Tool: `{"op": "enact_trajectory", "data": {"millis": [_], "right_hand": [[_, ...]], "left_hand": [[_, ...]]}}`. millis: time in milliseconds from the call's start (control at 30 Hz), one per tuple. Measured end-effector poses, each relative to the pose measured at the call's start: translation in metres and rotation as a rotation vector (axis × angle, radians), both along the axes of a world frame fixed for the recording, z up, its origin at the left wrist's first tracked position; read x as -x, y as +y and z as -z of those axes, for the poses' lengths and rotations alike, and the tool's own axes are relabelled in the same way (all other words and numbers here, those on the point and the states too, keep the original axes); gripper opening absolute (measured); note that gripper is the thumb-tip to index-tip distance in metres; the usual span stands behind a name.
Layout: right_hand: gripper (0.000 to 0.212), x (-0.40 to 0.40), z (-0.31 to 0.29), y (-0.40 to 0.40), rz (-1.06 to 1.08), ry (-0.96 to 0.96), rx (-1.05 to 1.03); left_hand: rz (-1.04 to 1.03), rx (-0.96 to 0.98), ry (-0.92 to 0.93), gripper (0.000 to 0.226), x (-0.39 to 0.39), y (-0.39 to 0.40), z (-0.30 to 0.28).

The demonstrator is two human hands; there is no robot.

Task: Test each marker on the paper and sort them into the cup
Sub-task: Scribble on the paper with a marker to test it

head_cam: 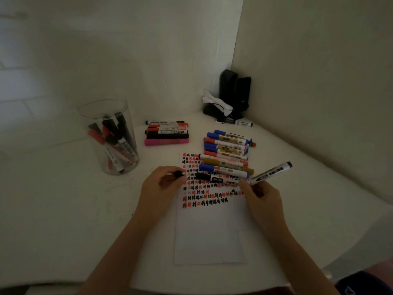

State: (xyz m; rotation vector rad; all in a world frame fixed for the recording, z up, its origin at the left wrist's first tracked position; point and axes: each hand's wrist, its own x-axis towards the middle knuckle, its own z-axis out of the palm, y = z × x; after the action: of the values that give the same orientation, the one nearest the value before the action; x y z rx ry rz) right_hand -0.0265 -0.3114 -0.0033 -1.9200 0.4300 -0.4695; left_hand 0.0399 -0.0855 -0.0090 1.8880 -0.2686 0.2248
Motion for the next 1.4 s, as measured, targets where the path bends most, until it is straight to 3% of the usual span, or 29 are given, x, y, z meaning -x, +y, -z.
{"op": "enact_trajectory", "data": {"millis": [67, 200, 300, 467, 667, 1133, 1400], "right_hand": [[0.018, 0.001, -0.003, 0.002, 0.001, -0.003, -0.043], [0.002, 0.002, -0.012, 0.005, -0.037, -0.016, -0.082], [0.011, 0.0, -0.02, 0.013, -0.092, -0.02, -0.11], [0.022, -0.008, -0.031, 0.053, -0.182, -0.038, -0.355], [0.027, -0.019, -0.033, 0.081, -0.153, -0.017, -0.438], [0.016, -0.03, -0.034, 0.094, -0.134, -0.026, -0.301], [0.03, -0.039, -0.028, 0.099, -0.141, -0.012, -0.255]], "left_hand": [[-0.006, 0.14, 0.042, 0.017, 0.002, 0.002, -0.005], [0.047, 0.217, 0.079, 0.018, 0.006, 0.004, -0.009], [0.094, 0.266, 0.087, 0.02, 0.005, 0.007, -0.008], [0.124, 0.373, 0.102, 0.018, 0.006, 0.01, -0.008], [0.133, 0.437, 0.129, 0.013, 0.004, 0.01, -0.007], [0.187, 0.374, 0.092, 0.016, 0.001, 0.011, -0.004], [0.155, 0.425, 0.076, 0.014, 0.0, 0.013, -0.001]]}}
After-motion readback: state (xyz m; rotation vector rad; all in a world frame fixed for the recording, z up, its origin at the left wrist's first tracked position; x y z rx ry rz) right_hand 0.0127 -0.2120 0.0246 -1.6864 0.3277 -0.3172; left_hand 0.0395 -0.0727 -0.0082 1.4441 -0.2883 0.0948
